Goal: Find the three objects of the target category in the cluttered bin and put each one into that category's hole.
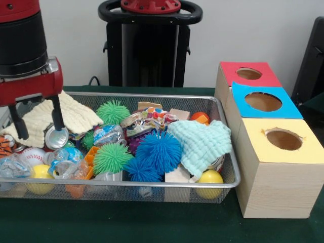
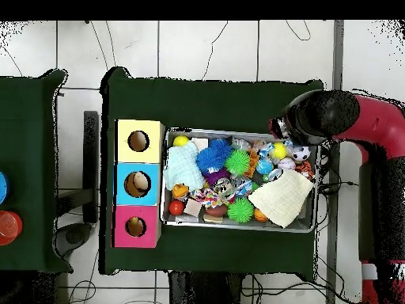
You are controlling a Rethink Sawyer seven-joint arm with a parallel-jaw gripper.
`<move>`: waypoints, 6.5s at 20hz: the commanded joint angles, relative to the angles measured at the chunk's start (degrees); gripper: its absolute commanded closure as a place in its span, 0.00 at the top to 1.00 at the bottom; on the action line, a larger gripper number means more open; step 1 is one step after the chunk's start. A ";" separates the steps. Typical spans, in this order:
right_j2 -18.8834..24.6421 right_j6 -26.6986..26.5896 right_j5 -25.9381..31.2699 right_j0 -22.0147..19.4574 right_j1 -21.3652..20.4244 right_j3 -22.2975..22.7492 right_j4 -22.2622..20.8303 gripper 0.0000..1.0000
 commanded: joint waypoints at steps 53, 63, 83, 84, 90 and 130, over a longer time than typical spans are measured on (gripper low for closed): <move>2.06 -30.51 -1.53 -6.69 -1.72 10.84 -2.50 1.00; 2.52 -26.06 -6.37 -8.06 -2.79 17.02 -2.44 1.00; 2.53 -29.92 -6.30 -8.06 -0.24 11.55 -4.35 1.00; 2.46 -29.66 -6.91 -8.09 -0.08 11.70 -4.54 1.00; 2.60 -29.97 -9.38 -8.46 2.41 11.81 -5.26 1.00; 3.96 -38.95 -15.93 -14.44 7.07 12.34 -9.46 1.00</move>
